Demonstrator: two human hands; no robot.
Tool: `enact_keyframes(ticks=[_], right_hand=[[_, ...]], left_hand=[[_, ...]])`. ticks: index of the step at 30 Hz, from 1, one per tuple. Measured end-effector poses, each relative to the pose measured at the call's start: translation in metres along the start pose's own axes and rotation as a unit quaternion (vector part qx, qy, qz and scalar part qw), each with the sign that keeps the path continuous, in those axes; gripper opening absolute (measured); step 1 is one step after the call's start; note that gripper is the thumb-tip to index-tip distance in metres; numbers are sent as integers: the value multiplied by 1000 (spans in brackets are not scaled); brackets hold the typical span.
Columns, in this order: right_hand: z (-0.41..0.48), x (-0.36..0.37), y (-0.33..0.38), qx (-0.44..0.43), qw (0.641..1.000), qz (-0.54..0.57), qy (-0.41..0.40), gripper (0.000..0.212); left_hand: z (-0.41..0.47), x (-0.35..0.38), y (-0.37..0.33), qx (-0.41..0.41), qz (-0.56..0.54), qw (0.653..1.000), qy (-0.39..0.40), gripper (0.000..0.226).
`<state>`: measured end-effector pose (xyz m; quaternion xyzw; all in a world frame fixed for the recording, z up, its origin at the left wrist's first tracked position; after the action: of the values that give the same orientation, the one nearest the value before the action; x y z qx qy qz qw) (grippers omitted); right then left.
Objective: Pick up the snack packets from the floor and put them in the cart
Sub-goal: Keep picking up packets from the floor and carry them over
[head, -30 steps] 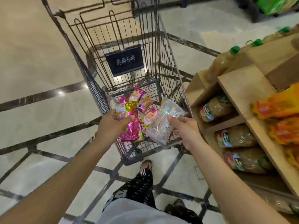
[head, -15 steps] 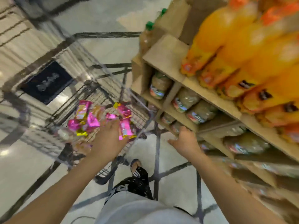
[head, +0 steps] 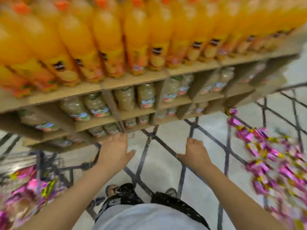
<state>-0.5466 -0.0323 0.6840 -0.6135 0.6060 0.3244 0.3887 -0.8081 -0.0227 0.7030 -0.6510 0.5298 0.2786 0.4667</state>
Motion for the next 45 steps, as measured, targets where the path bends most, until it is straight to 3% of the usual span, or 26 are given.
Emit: enact_keyframes(ticks=[10,22,27,31,36,42,45], right_hand=[[-81,67,-239,219,970,106,16,61],[-116,114,-351,403,875,265,40,59],[-68,101,-407,441,839,311,62,58],[-13,72,-453,466,800,373,55,70],[54,23,-500,472,770,428,33,74],[107,-2,-547,473,750,462,16,65],[121,4,-576,481,724,493,21,64]], left_hand=[[38,85,-253,202,87,970,101,74],[94,125,-421,354,169,907,149,87],[165,131,-473,363,171,899,176,88],[235,117,-517,374,191,892,167,90],[310,94,-570,363,163,901,174,88],[371,97,-626,349,173,898,203,89],[393,110,-655,354,193,889,219,90]])
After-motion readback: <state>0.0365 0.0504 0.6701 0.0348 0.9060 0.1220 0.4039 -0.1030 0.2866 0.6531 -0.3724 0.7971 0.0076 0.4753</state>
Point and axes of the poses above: each hand's wrist, its own z-axis towards the middle knuckle, its own x-axis out of the palm, y = z × x, the point moved 4 cm from there along z, towards the middle knuckle, and after that the axes turned 13 degrees about -z, right-handed, at the moved point
